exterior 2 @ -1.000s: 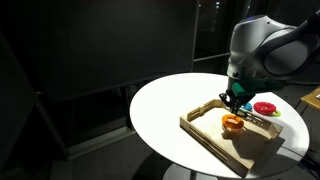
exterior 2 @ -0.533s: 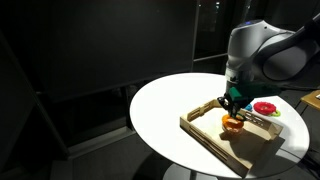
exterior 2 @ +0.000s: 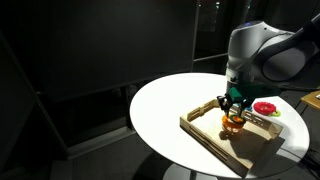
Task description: Put the green ring in the box
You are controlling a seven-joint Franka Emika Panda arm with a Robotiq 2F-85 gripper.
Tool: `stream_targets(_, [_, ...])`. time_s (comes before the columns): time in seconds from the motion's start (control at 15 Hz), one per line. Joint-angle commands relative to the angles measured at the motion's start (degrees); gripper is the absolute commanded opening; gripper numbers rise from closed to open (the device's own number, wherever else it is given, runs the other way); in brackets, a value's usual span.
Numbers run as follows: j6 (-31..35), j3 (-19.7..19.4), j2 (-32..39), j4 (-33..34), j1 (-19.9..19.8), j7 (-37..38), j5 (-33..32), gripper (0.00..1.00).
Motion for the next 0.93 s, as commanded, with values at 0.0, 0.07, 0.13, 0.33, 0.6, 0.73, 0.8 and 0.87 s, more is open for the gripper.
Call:
stream_targets(0.0, [-0.4, -1.1, -1.5, -0.2, 0.1, 0.2, -1.0, 0.81])
stream_targets(0.07, [-0.7, -1.2, -1.8, -0.2, -0.1, -0.3, -0.8, 0.89])
stream_targets(0.13, [-1.0, -1.3, -2.5, -0.3, -0.5, -1.1, -0.5, 0.98])
stream_targets(0.33, [-1.7, -1.4, -4.3, -0.7, -1.7, -3.9, 0.4, 1.00])
stream_targets(0.6, [-2.9, -0.6, -7.3, -1.3, -4.1, -11.5, 3.0, 1.00])
stream_targets(0.73, [-4.1, -0.6, -8.8, -1.5, -5.1, -15.9, 4.7, 1.00])
stream_targets(0.8, [-5.1, -0.5, -9.6, -1.5, -5.6, -18.3, 5.6, 1.00])
stream_targets(0.87, [-6.2, -0.6, -10.4, -1.5, -6.0, -20.5, 6.7, 1.00])
